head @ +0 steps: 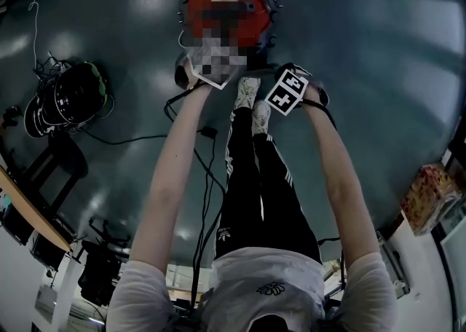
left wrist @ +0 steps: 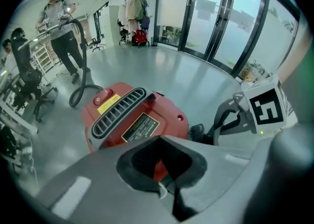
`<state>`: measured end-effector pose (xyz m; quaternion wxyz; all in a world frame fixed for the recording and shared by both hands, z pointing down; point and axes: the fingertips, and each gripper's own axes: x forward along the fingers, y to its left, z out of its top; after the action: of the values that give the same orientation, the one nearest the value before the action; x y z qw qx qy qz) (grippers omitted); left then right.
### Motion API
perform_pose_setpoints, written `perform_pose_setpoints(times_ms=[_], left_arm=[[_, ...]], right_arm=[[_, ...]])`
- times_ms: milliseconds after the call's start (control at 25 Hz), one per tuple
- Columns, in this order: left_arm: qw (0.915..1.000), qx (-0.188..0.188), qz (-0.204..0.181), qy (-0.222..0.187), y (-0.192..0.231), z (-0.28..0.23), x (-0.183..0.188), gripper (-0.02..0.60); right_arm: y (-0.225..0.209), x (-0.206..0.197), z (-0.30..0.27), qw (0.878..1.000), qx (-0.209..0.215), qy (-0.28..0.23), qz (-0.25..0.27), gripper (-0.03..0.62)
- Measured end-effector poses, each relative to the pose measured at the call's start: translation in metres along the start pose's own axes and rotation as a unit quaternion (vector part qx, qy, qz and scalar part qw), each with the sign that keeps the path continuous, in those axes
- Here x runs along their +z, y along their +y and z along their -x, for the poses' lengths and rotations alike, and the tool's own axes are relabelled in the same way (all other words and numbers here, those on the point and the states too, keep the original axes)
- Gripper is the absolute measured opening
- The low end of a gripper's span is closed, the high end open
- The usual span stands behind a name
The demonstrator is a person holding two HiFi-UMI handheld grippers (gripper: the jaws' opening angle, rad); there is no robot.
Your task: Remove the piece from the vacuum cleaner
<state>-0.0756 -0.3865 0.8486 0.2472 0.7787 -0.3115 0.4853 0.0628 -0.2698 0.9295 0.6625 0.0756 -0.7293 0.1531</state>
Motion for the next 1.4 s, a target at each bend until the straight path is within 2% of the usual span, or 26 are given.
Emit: perform_pose_setpoints(times_ms=[200,600,880,960,1000,1040,1080,1120,1160,1280,1400], left_arm=[[1.0000,-0.007,0.002,0.000,0.000,0.001,0.001,0.001],[0.9999,-0.001,0.002,0.011,0.000,0.001,0.000,0.001],[0.9999,0.004,0.013,0.001,0.002,-0.001,0.001,0.001],[0.9989,0.006,0.045,-0.006,0.004,-0.001,-0.001,0.001],[0.9965,0.000,0.083,-0.013,0.005,-0.001,-0.001,0.001],[0.9906,-0.017,0.134,-0.024,0.004,-0.001,-0.001,0.001],[0.9812,-0.040,0.184,-0.039,0.000,0.002,-0.001,0.001],[0.9720,-0.056,0.221,-0.058,-0.005,0.009,0.001,0.001],[0.9667,-0.058,0.236,-0.079,-0.009,0.021,0.003,0.001],[0.9682,-0.035,0.214,-0.125,-0.025,0.068,0.013,0.001],[0.9674,-0.027,0.190,-0.165,-0.049,0.121,0.031,0.001]], right_arm=[[0.007,-0.003,0.004,1.000,0.005,0.004,0.007,0.043],[0.066,-0.011,0.002,0.998,0.043,0.011,0.043,0.043],[0.090,-0.040,-0.004,0.998,0.049,0.026,0.025,0.044],[0.092,-0.044,0.003,0.999,0.051,0.017,0.006,0.044],[0.093,-0.044,0.008,0.999,0.053,0.010,-0.007,0.044],[0.092,-0.044,0.014,0.998,0.054,0.003,-0.019,0.044],[0.091,-0.043,0.022,0.998,0.053,-0.005,-0.029,0.044],[0.092,-0.042,0.031,0.998,0.050,-0.013,-0.037,0.044],[0.092,-0.041,0.042,0.998,0.046,-0.021,-0.041,0.044],[0.090,-0.029,0.086,0.996,0.027,-0.062,-0.050,0.044],[0.076,-0.016,0.143,0.990,-0.014,-0.119,-0.077,0.044]])
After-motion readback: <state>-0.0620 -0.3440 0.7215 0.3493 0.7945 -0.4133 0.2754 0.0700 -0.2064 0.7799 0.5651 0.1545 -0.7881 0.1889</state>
